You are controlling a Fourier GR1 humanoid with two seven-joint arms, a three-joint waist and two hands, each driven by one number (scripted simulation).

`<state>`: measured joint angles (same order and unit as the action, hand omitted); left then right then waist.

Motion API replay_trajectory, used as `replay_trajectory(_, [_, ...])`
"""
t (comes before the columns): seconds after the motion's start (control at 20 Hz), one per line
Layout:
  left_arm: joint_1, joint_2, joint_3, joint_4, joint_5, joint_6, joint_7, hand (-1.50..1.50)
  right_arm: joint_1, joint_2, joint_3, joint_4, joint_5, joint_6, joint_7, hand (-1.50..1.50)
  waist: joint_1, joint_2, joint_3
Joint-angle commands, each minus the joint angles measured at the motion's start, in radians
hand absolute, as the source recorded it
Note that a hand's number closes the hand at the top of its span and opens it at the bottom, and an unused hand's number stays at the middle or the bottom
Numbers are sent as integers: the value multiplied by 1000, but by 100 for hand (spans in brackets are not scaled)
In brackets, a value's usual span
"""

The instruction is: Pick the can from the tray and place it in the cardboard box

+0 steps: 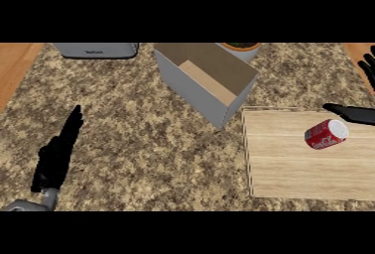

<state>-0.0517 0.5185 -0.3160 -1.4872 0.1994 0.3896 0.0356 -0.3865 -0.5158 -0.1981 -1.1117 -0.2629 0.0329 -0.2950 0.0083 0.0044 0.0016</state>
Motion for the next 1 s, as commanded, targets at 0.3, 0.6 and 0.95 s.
replay_trajectory(0.3, [-5, -13, -8, -2, -39, -4, 8, 0, 2, -320, 140, 91, 270, 197, -14, -150, 0, 0, -3])
replay_trajectory(0.6, [-10, -37, -17, -12, -54, 10, 25, 0, -29, -471, 288, 48, 375, 442, 90, -150, 2, -4, -4])
replay_trajectory(0.95, [6, -15, 56, -16, -39, -36, 26, 0, -35, -407, 352, -110, 403, 549, 283, -150, -6, -6, -3])
